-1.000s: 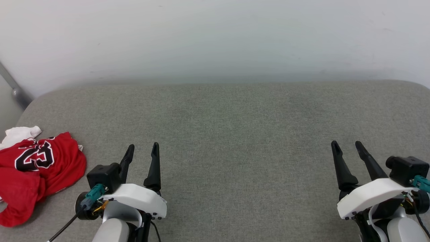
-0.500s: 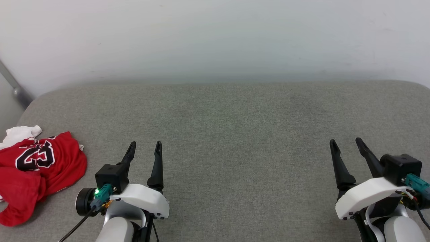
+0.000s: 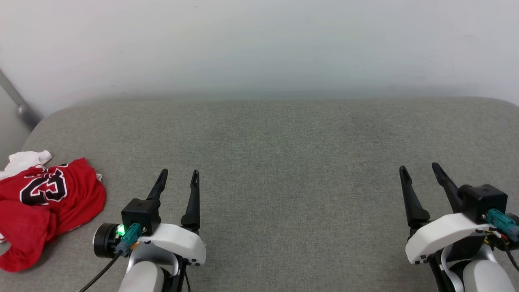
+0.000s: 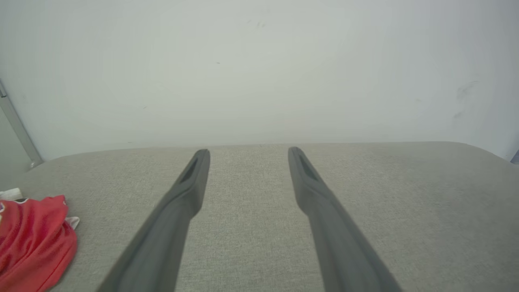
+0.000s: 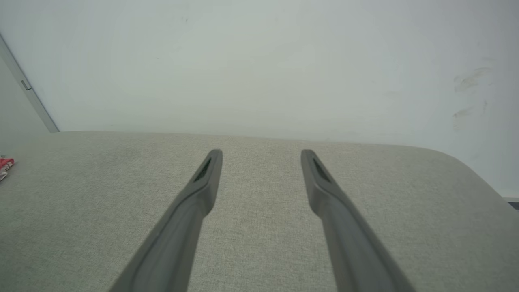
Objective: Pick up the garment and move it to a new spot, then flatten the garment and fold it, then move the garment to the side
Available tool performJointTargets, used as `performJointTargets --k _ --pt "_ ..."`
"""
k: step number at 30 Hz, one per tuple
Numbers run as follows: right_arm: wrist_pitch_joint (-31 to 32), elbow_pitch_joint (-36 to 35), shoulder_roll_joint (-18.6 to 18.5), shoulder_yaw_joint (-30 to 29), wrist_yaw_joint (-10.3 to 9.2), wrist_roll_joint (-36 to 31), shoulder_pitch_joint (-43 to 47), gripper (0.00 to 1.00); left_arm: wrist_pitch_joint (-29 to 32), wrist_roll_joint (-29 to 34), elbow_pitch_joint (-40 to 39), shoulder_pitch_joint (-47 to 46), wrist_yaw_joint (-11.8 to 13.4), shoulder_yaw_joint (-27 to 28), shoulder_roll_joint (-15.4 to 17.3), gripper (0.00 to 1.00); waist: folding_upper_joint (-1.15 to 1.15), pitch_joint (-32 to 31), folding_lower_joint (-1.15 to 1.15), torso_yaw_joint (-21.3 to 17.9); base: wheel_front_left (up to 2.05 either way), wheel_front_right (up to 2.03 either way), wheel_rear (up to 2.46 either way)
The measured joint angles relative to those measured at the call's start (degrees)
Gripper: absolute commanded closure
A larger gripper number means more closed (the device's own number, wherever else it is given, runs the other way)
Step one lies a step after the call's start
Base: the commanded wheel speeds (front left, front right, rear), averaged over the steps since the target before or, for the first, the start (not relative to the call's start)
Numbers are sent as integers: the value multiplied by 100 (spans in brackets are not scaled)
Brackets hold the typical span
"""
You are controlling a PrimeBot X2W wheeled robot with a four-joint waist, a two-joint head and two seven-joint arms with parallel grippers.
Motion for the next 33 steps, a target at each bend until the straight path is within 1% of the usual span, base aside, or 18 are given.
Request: performJointTargets --k 2,13,18,33 --pt "0 -5 8 -22 0 -20 -1 0 -18 9 25 -3 -47 14 -16 0 0 3 0 3 0 0 0" --pt "-42 -5 36 -104 0 -343 -2 0 -132 309 203 -90 -107 93 -79 0 0 28 0 23 0 0 0" --pt "-53 -8 41 -118 0 -512 -2 0 -172 388 308 -118 -174 125 -121 0 0 51 0 27 0 0 0" --pt "-109 18 49 -141 0 -501 11 0 -187 347 470 -166 -201 252 -166 0 0 -7 0 61 0 0 0"
